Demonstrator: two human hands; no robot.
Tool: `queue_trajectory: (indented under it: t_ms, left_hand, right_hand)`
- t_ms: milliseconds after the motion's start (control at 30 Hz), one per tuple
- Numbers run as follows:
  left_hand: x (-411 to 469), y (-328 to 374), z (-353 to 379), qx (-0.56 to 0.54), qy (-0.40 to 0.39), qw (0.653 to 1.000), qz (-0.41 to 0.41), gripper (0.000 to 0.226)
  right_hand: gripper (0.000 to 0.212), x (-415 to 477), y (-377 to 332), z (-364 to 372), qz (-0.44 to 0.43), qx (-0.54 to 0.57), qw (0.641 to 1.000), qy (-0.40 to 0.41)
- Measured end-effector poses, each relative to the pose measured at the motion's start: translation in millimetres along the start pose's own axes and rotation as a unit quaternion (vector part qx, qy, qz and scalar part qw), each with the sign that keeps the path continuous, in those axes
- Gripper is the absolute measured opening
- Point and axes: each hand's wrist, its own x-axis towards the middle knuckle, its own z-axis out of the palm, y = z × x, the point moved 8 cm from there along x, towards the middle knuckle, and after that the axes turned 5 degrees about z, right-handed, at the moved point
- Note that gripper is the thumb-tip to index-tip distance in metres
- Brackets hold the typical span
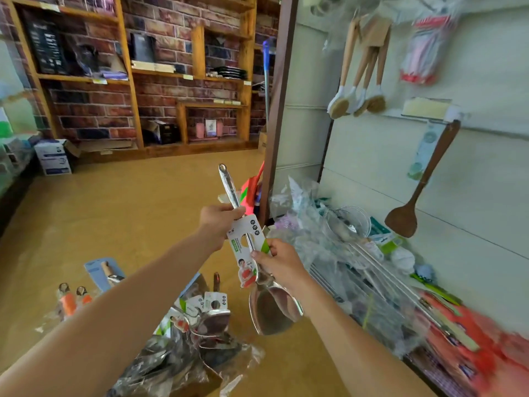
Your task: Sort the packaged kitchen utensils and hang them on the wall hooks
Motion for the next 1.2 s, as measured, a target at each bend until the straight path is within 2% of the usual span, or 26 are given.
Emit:
queue_trajectory:
  t_ms: [133,200,300,367,500,633,767,867,1000,1200]
  left_hand:
    - [-24.3,50.5,56.1,0.003,-0.036,0.998,0.051,0.025]
    - [-40.7,77.1,85.6,0.009,-0.062,0.995,0.08,0.016]
    - [-69.4,117.2,133.3,0.029,-0.113,0.984,0.133,0.02]
    - [-89.3,141.0,166.1,0.034,-0.147,0.975,0.164,0.011]
    - [-132.6,184.1,230.0,0.028,-0.202,0.956,0.209,0.03]
    - [-187.7,215.9,294.4,0.005,-0.267,0.933,0.24,0.019]
    - [-243.7,230.6,356.2,-0.018,-0.334,0.908,0.253,0.019]
    - [-286.5,238.8,400.1,-0.03,-0.376,0.89,0.255,0.024]
    - [-346.1,254.1,451.2,-0.059,-0.424,0.866,0.258,0.017]
    - [-427.7,272.6,516.7,-0.075,-0.486,0.828,0.267,0.03]
  right_hand:
    - [0.014,-27.9,-29.1,-61.5,-0.026,0.001,0.999,0.038]
    - [0.013,-42.3,-40.7,-92.8,-0.036,0.004,0.998,0.059]
    - [0.014,-66.2,-59.5,-141.3,-0.058,0.022,0.994,0.092]
    - [0.017,-83.9,-72.3,-174.1,-0.079,0.038,0.99,0.114]
    - [0.012,-126.2,-90.4,-241.3,-0.114,0.046,0.974,0.19]
    - [0.007,-182.5,-99.0,-308.0,-0.141,0.027,0.957,0.253]
    - [0.032,-235.7,-90.3,-371.9,-0.148,0.017,0.937,0.315]
    - [0.033,-276.9,-83.9,-415.7,-0.144,0.007,0.926,0.349]
    - [0.04,-337.5,-87.7,-464.1,-0.155,-0.016,0.908,0.39]
    - [0.017,-415.1,-77.0,-528.3,-0.15,-0.008,0.874,0.462]
